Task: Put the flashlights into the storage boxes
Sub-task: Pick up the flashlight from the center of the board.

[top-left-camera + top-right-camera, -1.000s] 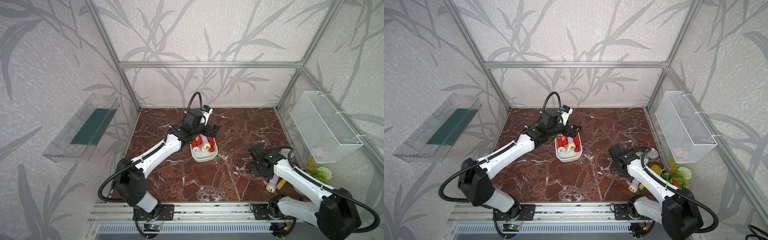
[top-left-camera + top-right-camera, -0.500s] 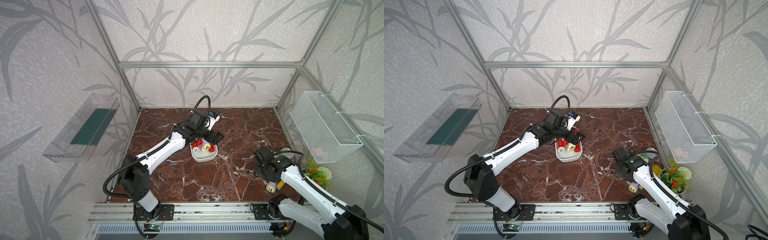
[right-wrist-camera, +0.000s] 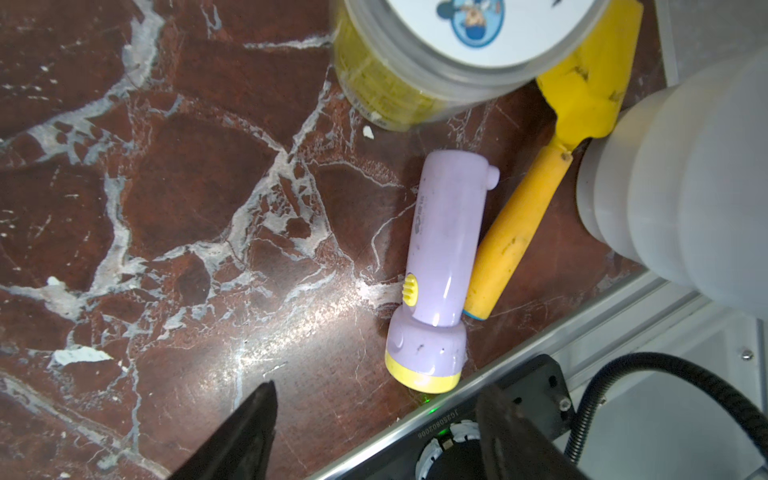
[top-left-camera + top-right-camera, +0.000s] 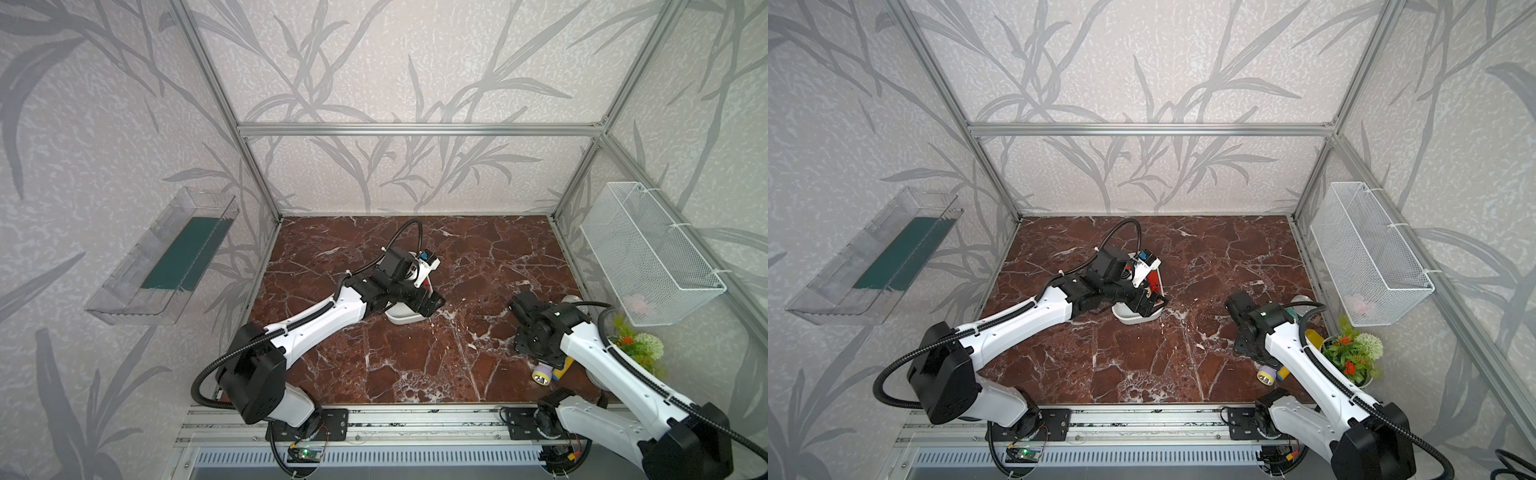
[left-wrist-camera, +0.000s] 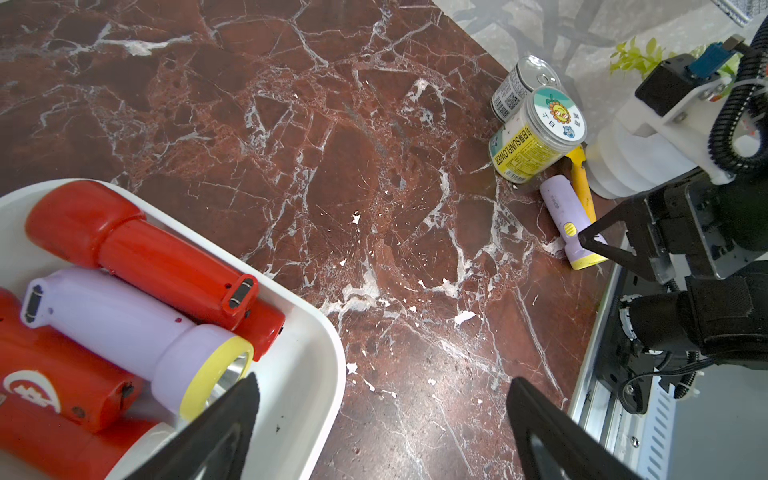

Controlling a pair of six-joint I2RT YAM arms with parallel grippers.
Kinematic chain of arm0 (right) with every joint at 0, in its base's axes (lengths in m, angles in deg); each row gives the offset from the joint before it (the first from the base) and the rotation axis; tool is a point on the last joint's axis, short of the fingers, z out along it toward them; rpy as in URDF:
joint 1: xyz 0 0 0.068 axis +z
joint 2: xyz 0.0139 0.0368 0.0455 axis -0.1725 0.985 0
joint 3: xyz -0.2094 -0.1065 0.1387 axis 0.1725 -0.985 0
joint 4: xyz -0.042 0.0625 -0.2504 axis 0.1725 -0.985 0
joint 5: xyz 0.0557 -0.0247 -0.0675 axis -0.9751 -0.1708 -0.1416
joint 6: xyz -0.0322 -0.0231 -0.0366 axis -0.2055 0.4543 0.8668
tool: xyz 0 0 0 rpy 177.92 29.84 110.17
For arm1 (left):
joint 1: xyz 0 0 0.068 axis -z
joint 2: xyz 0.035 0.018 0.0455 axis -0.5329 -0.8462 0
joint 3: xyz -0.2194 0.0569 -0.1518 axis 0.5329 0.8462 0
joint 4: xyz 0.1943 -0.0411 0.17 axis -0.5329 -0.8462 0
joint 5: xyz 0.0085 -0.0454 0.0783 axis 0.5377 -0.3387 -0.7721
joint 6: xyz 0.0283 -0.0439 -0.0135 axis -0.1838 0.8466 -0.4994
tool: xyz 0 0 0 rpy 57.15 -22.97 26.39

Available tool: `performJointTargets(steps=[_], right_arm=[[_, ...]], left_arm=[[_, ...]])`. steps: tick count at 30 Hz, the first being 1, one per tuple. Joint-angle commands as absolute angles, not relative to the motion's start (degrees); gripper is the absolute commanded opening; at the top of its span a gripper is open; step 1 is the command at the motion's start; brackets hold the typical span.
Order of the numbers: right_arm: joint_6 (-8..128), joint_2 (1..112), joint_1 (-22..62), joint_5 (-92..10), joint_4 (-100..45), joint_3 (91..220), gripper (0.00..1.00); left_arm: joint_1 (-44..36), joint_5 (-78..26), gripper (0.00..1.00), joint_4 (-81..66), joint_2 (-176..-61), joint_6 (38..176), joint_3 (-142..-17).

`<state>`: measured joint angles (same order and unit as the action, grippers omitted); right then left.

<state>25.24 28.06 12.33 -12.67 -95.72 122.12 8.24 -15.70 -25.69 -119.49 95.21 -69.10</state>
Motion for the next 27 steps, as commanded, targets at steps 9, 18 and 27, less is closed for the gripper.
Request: performJointTargets(steps=[9, 18, 27], right_arm=[[19.8, 36.9, 7.7, -17.7, -88.2, 117.5, 0.75], [18.3, 33.5, 4.6, -18.5, -87.2, 113.7, 0.74], [19.0, 34.0, 2.4, -19.0, -86.1, 112.5, 0.74]], left_arm=[[8.0, -17.7, 0.96, -25.7, -114.9, 94.8, -65.8], [6.4, -16.8, 0.96, -27.8, -116.1, 92.8, -67.6], [4.3, -14.6, 0.96, -28.6, -117.5, 92.0, -69.2]])
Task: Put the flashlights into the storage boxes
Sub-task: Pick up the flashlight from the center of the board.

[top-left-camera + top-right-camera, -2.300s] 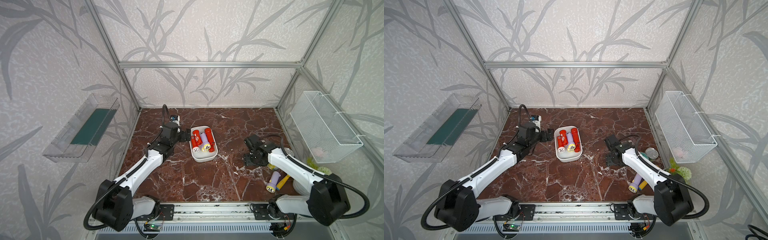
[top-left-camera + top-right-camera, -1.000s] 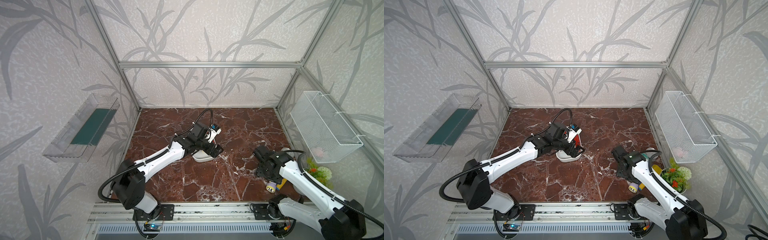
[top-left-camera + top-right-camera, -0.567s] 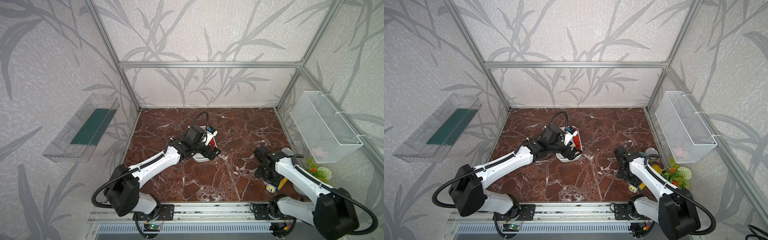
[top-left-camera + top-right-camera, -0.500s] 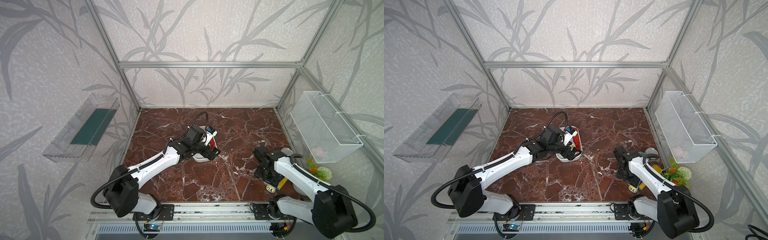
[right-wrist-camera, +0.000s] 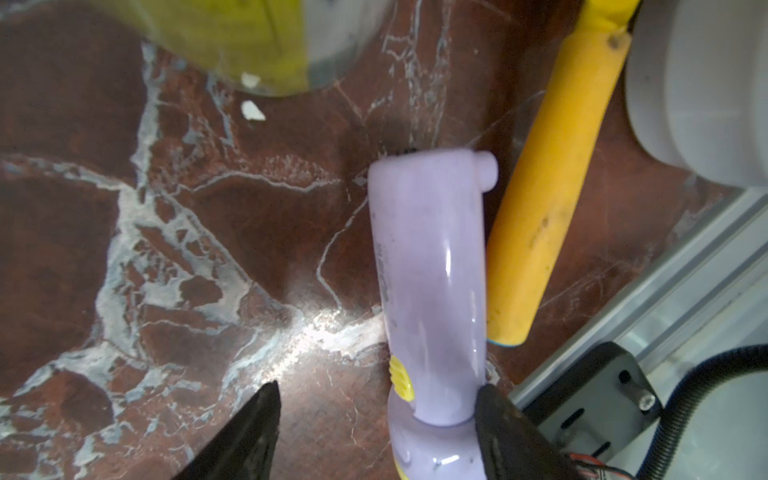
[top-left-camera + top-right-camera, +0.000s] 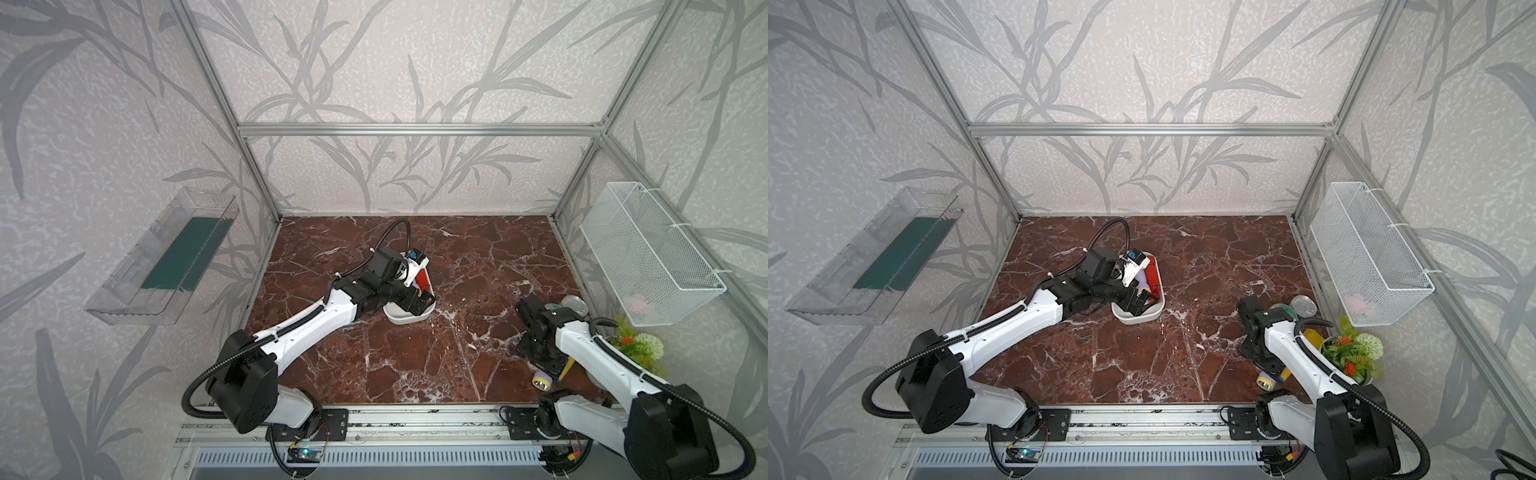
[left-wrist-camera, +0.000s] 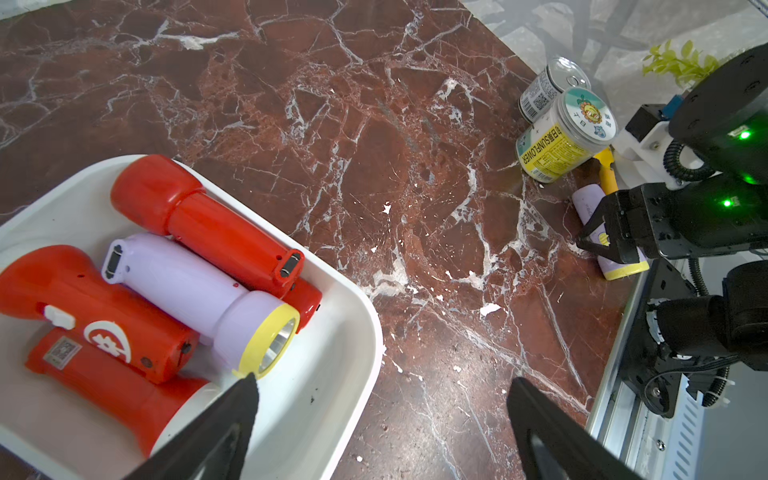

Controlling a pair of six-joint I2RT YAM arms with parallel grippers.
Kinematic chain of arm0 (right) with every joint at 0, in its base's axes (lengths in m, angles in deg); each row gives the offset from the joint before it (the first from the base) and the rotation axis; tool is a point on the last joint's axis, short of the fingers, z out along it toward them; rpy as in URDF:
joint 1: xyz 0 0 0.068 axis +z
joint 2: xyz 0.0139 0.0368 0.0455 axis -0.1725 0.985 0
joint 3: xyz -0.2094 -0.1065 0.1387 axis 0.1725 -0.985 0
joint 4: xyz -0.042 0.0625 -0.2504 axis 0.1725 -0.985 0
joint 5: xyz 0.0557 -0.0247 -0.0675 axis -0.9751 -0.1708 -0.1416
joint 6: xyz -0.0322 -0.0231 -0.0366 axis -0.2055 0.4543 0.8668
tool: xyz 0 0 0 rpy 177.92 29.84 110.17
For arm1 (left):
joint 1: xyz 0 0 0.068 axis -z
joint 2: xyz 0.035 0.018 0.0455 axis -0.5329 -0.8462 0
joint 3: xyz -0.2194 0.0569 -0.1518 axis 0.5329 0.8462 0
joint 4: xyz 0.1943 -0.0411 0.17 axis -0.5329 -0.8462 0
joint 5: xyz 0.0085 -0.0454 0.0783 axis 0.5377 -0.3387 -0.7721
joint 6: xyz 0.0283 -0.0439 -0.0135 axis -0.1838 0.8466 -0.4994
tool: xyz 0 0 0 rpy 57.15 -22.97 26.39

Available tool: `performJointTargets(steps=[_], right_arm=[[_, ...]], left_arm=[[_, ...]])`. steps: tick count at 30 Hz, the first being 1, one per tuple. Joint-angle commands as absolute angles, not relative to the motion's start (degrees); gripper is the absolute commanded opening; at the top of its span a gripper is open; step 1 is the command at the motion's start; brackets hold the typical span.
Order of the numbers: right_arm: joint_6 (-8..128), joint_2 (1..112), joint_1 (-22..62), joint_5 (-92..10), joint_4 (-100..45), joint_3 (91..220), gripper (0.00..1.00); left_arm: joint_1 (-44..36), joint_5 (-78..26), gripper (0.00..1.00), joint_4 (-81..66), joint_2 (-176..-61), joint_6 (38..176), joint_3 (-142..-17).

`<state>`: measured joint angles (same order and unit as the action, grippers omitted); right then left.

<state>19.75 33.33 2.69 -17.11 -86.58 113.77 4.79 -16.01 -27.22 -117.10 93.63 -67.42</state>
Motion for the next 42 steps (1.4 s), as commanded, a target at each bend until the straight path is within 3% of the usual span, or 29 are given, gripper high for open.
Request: performJointTargets(steps=[1, 11, 42], right_arm=[[19.1, 34.2, 2.3, -19.2, -85.9, 112.2, 0.74], [22.5, 37.6, 2.2, -23.1, -84.5, 114.4, 0.62], [24.0, 48.3, 3.0, -27.8, -77.5, 118.2, 0.43]], left_arm=[[4.1, -14.4, 0.96, -28.6, -117.6, 91.9, -69.3], [2.7, -14.2, 0.96, -28.6, -118.0, 91.4, -69.6], [-0.5, -17.7, 0.96, -35.4, -112.9, 89.2, -69.7]])
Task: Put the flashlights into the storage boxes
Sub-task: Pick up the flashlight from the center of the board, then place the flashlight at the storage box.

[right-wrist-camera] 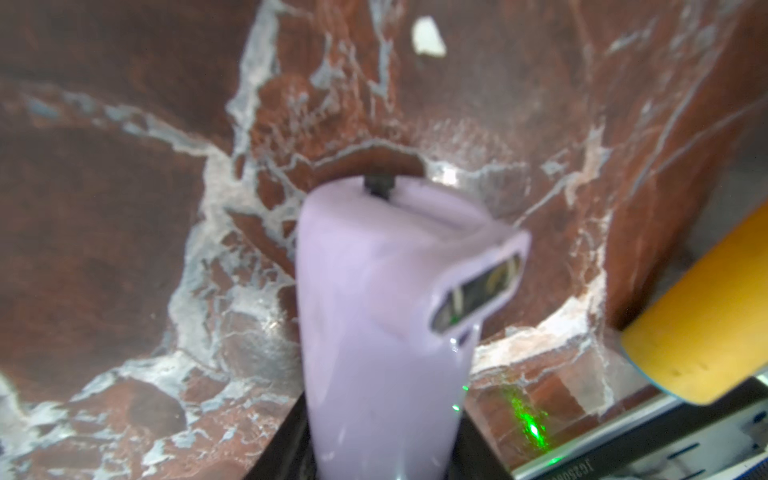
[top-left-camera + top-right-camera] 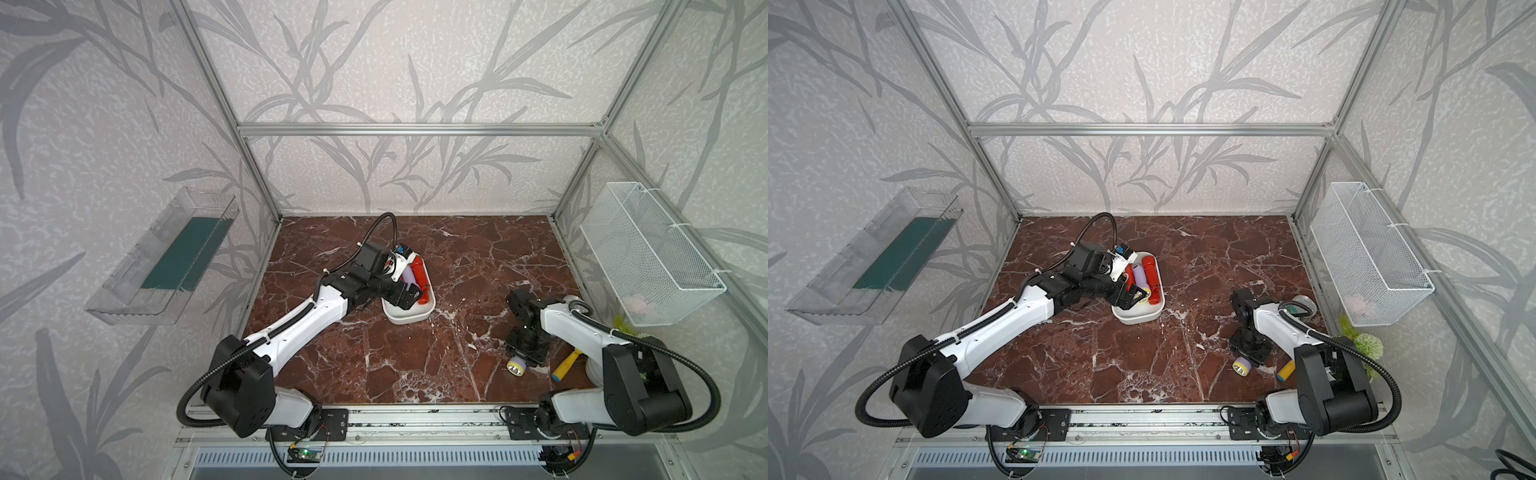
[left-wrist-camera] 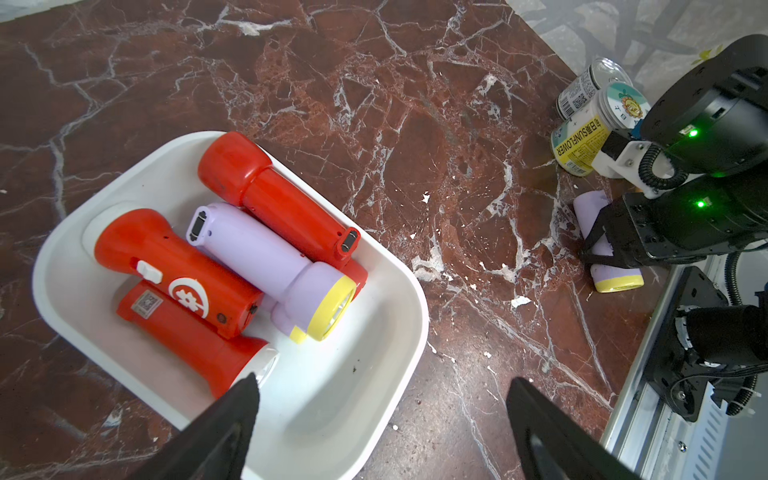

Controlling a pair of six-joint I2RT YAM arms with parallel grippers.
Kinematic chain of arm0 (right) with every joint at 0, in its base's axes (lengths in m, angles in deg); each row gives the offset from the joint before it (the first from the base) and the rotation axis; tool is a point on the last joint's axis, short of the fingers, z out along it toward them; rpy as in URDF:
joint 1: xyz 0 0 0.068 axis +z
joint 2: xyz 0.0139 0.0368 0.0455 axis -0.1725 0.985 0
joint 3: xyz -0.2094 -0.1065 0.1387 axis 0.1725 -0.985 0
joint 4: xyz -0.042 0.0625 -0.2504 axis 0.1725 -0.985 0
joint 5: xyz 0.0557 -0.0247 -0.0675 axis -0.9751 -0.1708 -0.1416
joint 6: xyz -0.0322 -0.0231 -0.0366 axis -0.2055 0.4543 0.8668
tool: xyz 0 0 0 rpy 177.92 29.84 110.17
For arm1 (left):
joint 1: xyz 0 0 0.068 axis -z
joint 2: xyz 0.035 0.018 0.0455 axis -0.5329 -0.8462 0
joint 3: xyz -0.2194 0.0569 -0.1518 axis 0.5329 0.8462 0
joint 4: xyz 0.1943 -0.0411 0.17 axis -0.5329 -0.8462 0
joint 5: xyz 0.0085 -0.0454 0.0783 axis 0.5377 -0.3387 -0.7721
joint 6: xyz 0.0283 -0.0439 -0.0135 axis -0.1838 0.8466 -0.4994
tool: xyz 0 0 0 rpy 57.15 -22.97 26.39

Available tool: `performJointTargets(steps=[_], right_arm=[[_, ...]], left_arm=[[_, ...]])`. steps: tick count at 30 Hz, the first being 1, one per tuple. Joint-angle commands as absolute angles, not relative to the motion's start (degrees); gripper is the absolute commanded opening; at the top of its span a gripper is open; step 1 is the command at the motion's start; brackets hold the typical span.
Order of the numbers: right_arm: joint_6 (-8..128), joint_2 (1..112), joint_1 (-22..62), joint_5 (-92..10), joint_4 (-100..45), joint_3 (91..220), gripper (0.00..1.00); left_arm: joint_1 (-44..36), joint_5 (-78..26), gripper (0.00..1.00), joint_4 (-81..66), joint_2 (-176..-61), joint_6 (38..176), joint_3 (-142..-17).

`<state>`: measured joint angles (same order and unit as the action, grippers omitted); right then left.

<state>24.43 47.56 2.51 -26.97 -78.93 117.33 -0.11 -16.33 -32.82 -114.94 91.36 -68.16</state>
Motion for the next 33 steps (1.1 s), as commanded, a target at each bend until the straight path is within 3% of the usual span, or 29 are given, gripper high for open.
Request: performJointTargets(steps=[1, 8, 17, 33], right_arm=[[24.0, 48.4, 3.3, -27.7, -77.6, 118.7, 0.44], [26.5, 52.3, 6.2, -27.5, -77.4, 124.7, 0.37], [32.0, 59.2, 12.5, -25.4, -80.4, 139.1, 0.38], [44.9, 77.3, 24.8, -22.8, -86.2, 175.2, 0.38]], left_arm=[[-0.6, -17.8, 0.95, -35.5, -112.6, 89.0, -69.7], [-1.4, -19.2, 0.95, -37.1, -111.0, 88.3, -69.8], [-3.9, -22.7, 0.95, -38.5, -106.9, 90.1, -66.6], [-6.3, -31.4, 0.95, -39.7, -95.8, 95.5, -59.3]])
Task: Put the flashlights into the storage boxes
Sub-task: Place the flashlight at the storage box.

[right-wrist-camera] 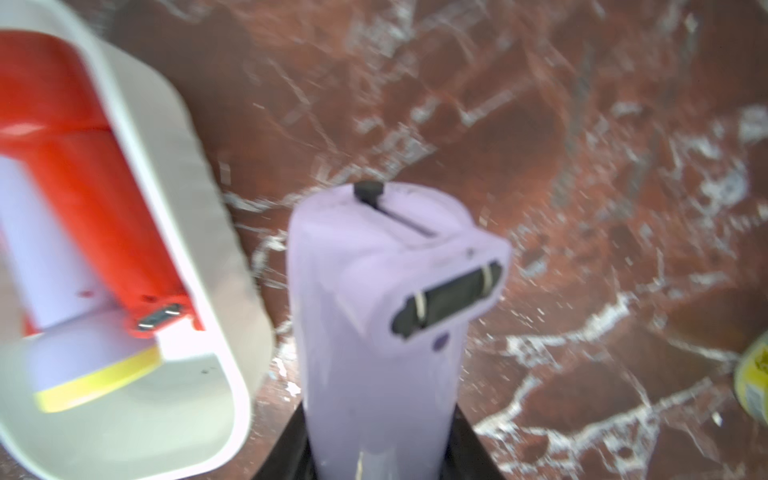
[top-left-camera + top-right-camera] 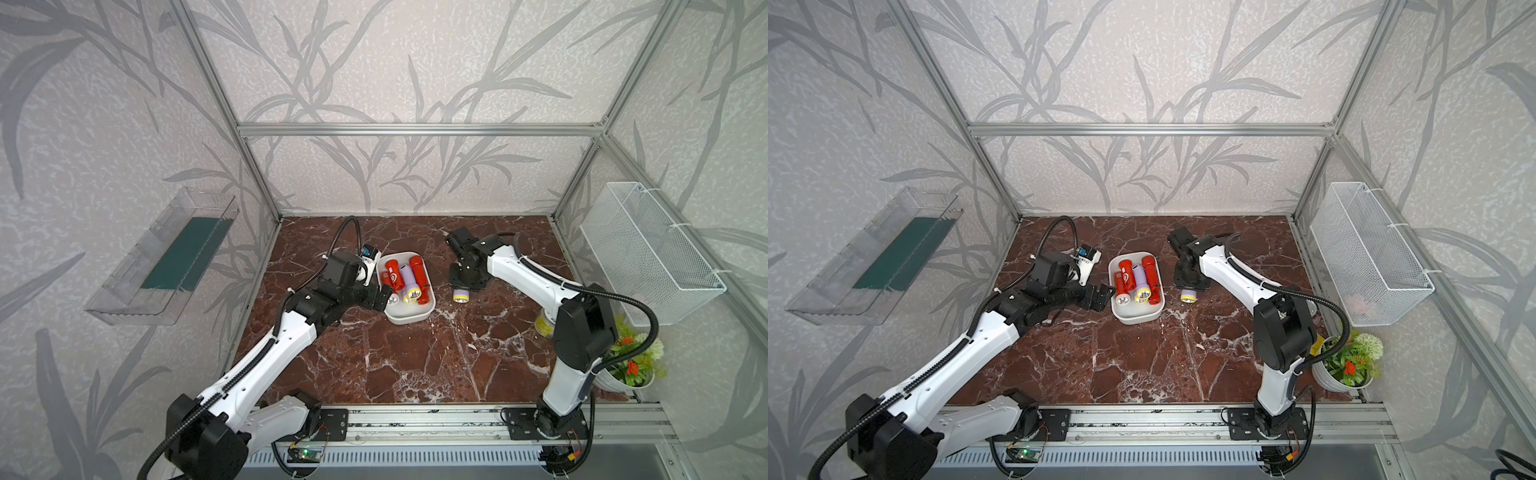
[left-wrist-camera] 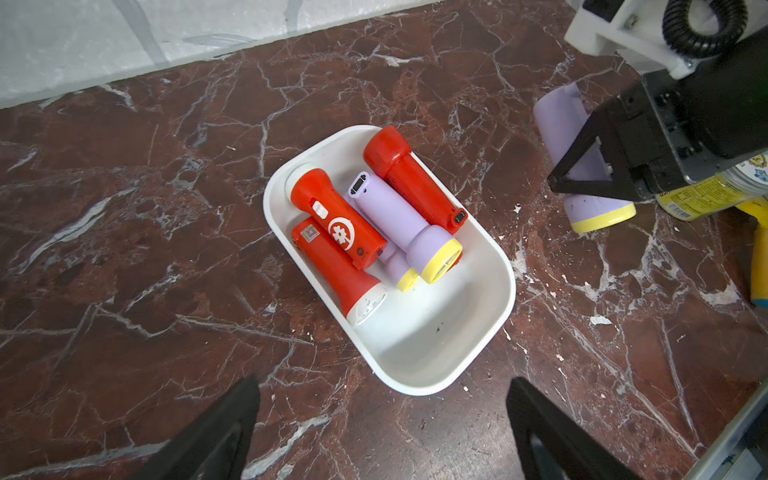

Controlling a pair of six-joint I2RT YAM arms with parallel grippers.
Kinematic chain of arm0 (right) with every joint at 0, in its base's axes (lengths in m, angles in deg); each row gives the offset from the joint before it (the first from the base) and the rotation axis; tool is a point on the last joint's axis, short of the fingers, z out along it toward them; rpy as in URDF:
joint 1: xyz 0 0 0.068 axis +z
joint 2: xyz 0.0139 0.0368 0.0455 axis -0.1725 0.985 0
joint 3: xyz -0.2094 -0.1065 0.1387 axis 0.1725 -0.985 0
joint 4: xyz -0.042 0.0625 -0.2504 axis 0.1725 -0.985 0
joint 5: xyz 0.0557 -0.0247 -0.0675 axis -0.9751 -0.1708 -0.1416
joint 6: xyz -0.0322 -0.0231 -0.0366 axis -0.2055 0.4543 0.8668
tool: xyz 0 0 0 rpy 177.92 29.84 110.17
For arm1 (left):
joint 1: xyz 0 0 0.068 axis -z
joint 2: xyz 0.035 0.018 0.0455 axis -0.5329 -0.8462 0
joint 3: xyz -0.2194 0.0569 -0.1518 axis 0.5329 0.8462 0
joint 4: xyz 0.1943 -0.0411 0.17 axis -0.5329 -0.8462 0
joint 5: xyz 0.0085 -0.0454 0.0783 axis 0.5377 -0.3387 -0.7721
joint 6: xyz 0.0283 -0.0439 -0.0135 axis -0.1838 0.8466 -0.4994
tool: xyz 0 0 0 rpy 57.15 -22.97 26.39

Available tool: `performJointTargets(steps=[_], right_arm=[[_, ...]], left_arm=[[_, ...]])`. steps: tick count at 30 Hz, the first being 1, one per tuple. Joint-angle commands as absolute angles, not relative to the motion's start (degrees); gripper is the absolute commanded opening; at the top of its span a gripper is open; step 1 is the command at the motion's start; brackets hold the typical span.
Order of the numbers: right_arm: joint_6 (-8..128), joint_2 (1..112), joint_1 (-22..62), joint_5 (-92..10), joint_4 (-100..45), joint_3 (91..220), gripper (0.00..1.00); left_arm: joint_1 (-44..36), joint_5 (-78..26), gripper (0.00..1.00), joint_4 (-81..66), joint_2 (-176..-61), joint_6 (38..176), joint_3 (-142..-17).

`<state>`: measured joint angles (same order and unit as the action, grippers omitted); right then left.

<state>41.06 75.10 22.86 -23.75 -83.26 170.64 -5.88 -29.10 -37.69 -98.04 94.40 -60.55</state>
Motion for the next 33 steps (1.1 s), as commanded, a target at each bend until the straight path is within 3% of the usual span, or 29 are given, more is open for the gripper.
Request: performJointTargets(steps=[1, 19, 33], right_arm=[[45.7, 78.9, 25.8, -22.8, -86.9, 177.8, 0.38], [53.1, 100.8, 35.8, -28.4, -95.7, 210.7, 0.38], [52.6, 111.4, 37.0, -33.4, -99.2, 220.8, 0.38]], left_arm=[[-6.5, -31.7, 0.95, -40.0, -95.0, 95.8, -58.7], [-7.8, -36.7, 0.96, -46.0, -81.9, 102.0, -51.1], [-7.9, -35.8, 0.96, -46.8, -81.6, 101.5, -51.2]])
